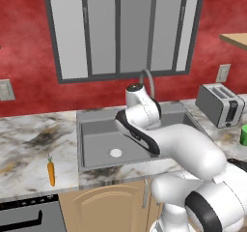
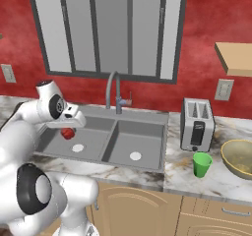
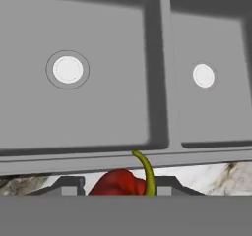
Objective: Remove the bell pepper and carrot from the sink. Then move the bowl and cup from the counter to the sink for washing.
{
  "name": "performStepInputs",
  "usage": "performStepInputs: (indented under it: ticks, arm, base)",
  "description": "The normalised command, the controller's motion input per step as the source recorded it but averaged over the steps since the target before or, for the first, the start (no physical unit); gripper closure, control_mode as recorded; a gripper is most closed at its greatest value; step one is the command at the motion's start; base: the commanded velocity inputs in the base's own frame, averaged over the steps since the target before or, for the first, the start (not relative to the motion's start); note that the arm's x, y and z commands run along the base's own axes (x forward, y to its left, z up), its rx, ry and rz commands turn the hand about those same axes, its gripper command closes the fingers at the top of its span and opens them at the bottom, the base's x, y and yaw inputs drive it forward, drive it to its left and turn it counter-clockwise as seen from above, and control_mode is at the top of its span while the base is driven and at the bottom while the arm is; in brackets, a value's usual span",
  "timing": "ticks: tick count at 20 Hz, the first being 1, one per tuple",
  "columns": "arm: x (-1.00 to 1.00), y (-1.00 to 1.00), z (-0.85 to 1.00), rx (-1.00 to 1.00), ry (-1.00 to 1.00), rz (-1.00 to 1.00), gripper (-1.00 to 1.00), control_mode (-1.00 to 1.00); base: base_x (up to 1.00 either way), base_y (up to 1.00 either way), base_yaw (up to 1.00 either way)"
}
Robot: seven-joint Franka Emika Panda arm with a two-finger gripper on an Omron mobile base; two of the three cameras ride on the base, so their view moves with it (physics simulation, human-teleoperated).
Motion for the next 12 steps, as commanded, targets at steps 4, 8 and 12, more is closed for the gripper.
performStepInputs:
  ticks: [4,8,12]
  arm:
    - [0.06,0.57,0.09,0.0,0.02,-0.05,1.0,-1.0]
    - [0.07,0.56,0.09,0.0,0.04,-0.01,1.0,-1.0]
    - [0.0,0.55,0.07,0.0,0.0,0.0,1.0,-1.0]
  base:
    - [0.0,0.0,0.0]
    - [0.0,0.0,0.0]
    - [0.0,0.0,0.0]
